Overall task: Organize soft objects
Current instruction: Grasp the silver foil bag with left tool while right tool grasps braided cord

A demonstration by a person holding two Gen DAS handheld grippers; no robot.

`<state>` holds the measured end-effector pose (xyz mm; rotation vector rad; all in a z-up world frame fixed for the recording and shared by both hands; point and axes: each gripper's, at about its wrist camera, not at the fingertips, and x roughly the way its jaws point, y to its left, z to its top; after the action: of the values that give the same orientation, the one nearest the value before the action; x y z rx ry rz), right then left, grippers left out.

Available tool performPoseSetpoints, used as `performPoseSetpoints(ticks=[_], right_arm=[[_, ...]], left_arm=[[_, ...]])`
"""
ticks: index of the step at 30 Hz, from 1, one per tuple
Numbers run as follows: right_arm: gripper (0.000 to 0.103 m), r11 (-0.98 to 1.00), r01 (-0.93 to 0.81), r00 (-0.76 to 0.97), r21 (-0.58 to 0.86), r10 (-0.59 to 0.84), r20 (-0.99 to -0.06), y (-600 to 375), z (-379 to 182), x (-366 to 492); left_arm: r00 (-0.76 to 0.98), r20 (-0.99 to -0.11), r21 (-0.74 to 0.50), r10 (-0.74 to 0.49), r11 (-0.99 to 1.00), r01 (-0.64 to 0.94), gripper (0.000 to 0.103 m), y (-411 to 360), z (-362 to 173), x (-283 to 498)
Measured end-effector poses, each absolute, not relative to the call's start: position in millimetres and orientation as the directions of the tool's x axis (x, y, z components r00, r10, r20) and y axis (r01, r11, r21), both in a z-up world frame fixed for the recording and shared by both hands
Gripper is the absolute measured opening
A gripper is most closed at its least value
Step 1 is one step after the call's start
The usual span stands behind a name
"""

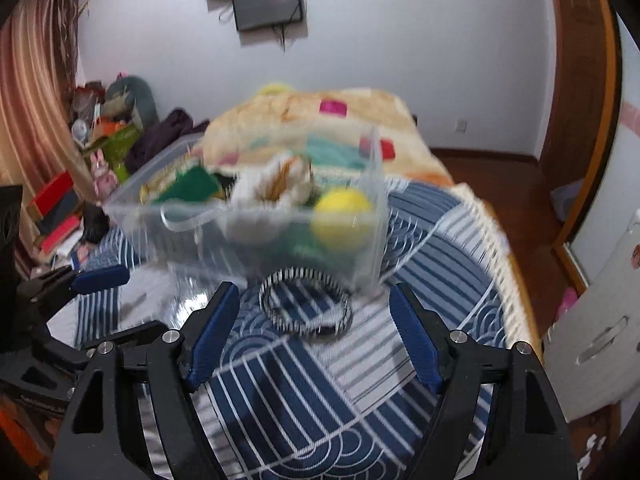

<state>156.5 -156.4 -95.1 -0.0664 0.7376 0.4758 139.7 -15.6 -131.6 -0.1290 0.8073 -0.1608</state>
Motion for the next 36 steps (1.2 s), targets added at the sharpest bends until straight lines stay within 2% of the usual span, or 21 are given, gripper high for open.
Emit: performPoseSetpoints(ticks=[2,4,6,10,12,17,18,23,36], right_arm=[[0.075,0.889,-0.443,0.621,0.116,0.397,-0.676,-155.8,-100.9,157.1],[0.075,0.886,-0.445,0.599,0.130,0.402,-0.693,-153.6,-107.2,161.1],[0.075,0.888,-0.439,0.580,0.138,0.398,-0.711,-150.7,-112.8,165.4],[0.075,0.885,-0.445,0.553,0.138,0.393,-0.735,-143.1,-120.7,168.3],[0.069,0.887,-0.448,0.554,0.115,0.376,-0.743,-138.1,-123.5,168.5],[0.038,0.890,-0.453,0.582,0.060,0.346,-0.736,-135.3,-122.0,161.2],[0.036,0.889,-0.455,0.583,0.062,0.349,-0.734,-136.6,-121.7,159.7],[0.013,0.897,-0.436,0.590,0.078,0.350,-0.728,-147.7,-120.4,158.1],[0.013,0.875,-0.474,0.653,0.096,0.422,-0.628,-158.1,-82.1,128.2]], left_arm=[[0.674,-0.713,-0.175,-0.191,0.980,0.092,0.092,-17.0,-135.8,140.8],[0.655,-0.727,-0.190,-0.207,0.977,0.097,0.079,-18.1,-142.9,143.7],[0.663,-0.719,-0.195,-0.209,0.976,0.096,0.076,-19.7,-144.9,141.5],[0.669,-0.708,-0.200,-0.226,0.973,0.117,0.057,-23.9,-145.2,137.4],[0.670,-0.704,-0.203,-0.235,0.971,0.127,0.050,-24.7,-144.4,135.5],[0.676,-0.695,-0.212,-0.246,0.968,0.134,0.036,-27.0,-144.4,128.2],[0.678,-0.693,-0.213,-0.247,0.968,0.135,0.033,-26.4,-143.0,125.3],[0.692,-0.682,-0.204,-0.237,0.970,0.132,0.028,-22.1,-137.3,110.6],[0.775,-0.597,-0.212,-0.208,0.972,0.097,0.026,4.0,-93.7,67.9]])
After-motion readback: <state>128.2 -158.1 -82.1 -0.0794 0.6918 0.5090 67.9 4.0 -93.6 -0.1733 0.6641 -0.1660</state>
